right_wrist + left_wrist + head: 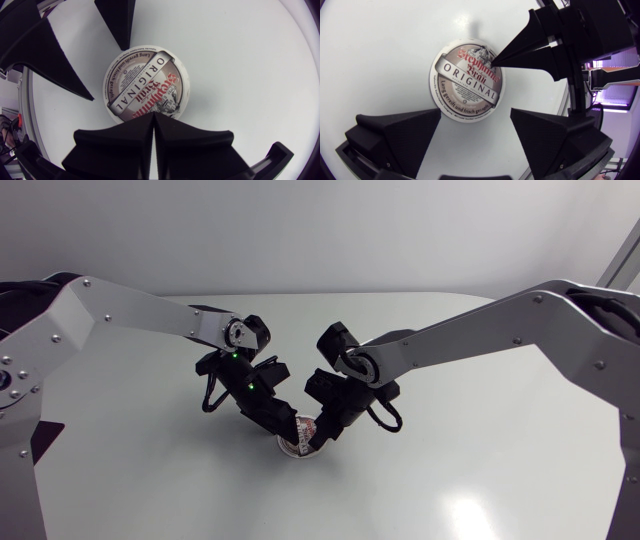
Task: Turn the coaster over.
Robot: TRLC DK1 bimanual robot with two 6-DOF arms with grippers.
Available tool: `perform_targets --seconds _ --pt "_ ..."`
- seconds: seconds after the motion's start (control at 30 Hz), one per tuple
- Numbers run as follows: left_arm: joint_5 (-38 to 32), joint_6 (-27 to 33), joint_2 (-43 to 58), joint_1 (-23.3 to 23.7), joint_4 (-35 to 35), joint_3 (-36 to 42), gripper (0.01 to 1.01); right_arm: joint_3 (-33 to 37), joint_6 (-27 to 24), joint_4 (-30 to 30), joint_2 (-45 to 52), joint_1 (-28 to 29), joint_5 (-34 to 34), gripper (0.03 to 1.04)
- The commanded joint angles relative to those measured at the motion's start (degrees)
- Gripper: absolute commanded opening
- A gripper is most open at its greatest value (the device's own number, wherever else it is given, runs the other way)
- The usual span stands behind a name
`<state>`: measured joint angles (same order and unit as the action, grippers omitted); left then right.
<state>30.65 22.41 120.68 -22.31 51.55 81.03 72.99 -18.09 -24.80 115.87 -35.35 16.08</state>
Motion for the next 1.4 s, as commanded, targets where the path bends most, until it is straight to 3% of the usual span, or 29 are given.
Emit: perform_targets --seconds 0.0,0.47,1.1,1.37 --pt "3.10 -1.06 2.45 -1.07 0.75 1.93 0.975 -3.03 -1.25 -0.08 1.20 -0.07 0.10 0.04" --pt "6.87 -11.16 2.54 2.35 0.92 1.93 0.975 -3.29 -1.16 -0.25 0.58 -1.03 0.36 0.04" --pt "2.30 -17.14 2.19 5.96 -0.66 -1.32 0.974 -2.68 -1.16 -0.52 1.37 -1.38 1.06 0.04" --pt "2.74 -17.67 3.33 4.81 -0.84 -1.49 0.974 1.54 -1.16 -5.35 3.04 -1.38 3.96 0.04"
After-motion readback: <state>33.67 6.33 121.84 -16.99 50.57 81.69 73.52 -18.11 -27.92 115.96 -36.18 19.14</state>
